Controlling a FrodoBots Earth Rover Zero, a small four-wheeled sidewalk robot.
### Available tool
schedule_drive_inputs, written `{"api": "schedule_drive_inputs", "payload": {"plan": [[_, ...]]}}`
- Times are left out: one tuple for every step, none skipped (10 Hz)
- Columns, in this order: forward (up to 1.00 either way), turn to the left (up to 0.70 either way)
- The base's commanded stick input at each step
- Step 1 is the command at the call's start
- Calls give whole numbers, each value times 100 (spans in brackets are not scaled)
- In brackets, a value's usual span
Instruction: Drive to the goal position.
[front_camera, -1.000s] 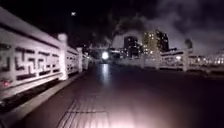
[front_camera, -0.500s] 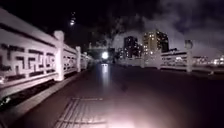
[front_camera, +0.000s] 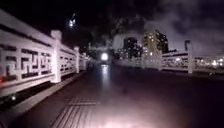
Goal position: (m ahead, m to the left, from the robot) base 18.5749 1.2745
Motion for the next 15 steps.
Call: {"api": "schedule_drive_inputs", "payload": {"plan": [[45, 0], [45, 0], [45, 0], [45, 0], [45, 0], [45, 0], [45, 0], [45, 0], [45, 0], [45, 0], [45, 0], [45, 0], [45, 0], [45, 0], [45, 0]]}}
